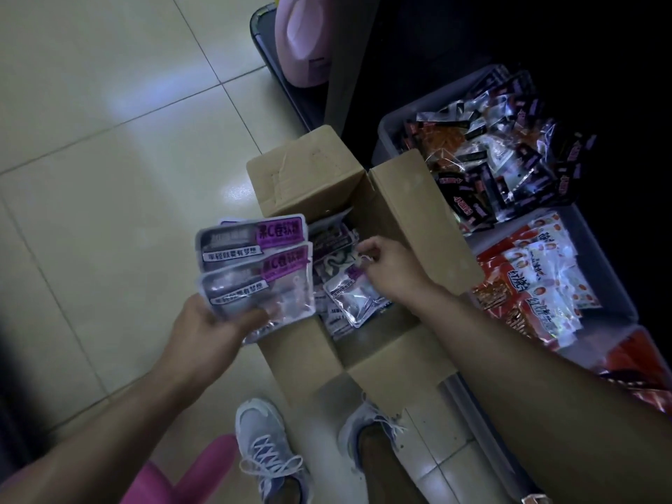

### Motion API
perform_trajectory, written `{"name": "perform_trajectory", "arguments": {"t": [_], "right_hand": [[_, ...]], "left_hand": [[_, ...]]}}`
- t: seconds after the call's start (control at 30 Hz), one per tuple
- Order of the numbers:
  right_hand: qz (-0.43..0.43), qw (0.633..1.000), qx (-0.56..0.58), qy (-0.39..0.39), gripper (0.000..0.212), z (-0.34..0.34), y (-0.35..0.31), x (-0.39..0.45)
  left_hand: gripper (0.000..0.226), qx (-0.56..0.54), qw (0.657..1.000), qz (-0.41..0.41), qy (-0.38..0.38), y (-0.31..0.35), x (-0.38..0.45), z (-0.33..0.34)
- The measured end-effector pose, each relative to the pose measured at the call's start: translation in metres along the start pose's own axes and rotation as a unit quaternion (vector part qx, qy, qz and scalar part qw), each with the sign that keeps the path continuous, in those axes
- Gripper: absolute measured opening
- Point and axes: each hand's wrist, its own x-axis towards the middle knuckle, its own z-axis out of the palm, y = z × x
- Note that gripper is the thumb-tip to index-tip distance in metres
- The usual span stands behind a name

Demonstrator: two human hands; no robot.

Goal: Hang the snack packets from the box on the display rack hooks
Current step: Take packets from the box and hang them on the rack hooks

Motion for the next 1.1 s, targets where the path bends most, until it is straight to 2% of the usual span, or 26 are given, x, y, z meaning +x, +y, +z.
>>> {"name": "perform_trajectory", "arguments": {"t": [0.1, 0.2, 0.27, 0.33, 0.43, 0.57, 0.63, 0.7, 0.77, 0.83, 0.87, 0.93, 1.0, 1.1], "right_hand": [[-0.013, 0.963, -0.253, -0.088, 0.053, 0.040, 0.032, 0.035], [-0.024, 0.906, -0.398, -0.139, 0.080, 0.069, 0.051, 0.055], [-0.039, 0.853, -0.493, -0.165, 0.088, 0.075, 0.057, 0.068], [-0.052, 0.807, -0.560, -0.183, 0.088, 0.077, 0.057, 0.078], [-0.068, 0.773, -0.604, -0.180, 0.082, 0.080, 0.049, 0.083], [-0.147, 0.760, -0.622, -0.116, 0.042, 0.069, 0.028, 0.066], [-0.151, 0.790, -0.583, -0.114, 0.035, 0.057, 0.018, 0.048], [-0.118, 0.847, -0.510, -0.093, 0.032, 0.044, 0.012, 0.029], [-0.061, 0.922, -0.380, -0.036, 0.031, 0.031, 0.010, 0.014], [0.033, 0.984, -0.175, 0.012, 0.039, 0.027, 0.011, 0.009], [0.093, 0.994, -0.047, 0.023, 0.039, 0.030, 0.013, 0.013], [0.197, 0.968, 0.156, 0.023, 0.034, 0.042, 0.018, 0.024], [0.223, 0.951, 0.211, 0.022, 0.054, 0.058, 0.019, 0.040], [0.212, 0.946, 0.243, 0.033, 0.082, 0.081, 0.011, 0.068]], "left_hand": [[0.042, -0.017, 0.999, -0.028, 0.025, -0.008, 0.006, -0.001], [0.040, -0.030, 0.998, -0.039, 0.027, -0.014, 0.011, 0.004], [0.032, -0.024, 0.998, -0.038, 0.034, -0.018, 0.014, 0.005], [0.028, -0.003, 0.998, -0.032, 0.045, -0.021, 0.014, 0.004], [0.032, 0.021, 0.998, -0.027, 0.045, -0.021, 0.009, 0.003], [0.030, -0.004, 0.999, -0.021, 0.050, -0.012, 0.003, 0.006], [0.029, -0.054, 0.996, -0.036, 0.054, -0.004, 0.002, 0.009], [0.027, -0.093, 0.992, -0.047, 0.073, 0.004, 0.001, 0.013], [0.024, -0.112, 0.986, -0.049, 0.114, 0.009, 0.000, 0.017], [0.026, -0.114, 0.982, -0.054, 0.140, 0.014, -0.001, 0.020], [0.028, -0.109, 0.982, -0.056, 0.146, 0.014, -0.001, 0.020], [0.031, -0.091, 0.984, -0.059, 0.145, 0.014, 0.000, 0.021], [0.031, -0.088, 0.983, -0.059, 0.148, 0.012, 0.002, 0.021], [0.029, -0.085, 0.983, -0.045, 0.154, 0.007, 0.007, 0.023]]}}
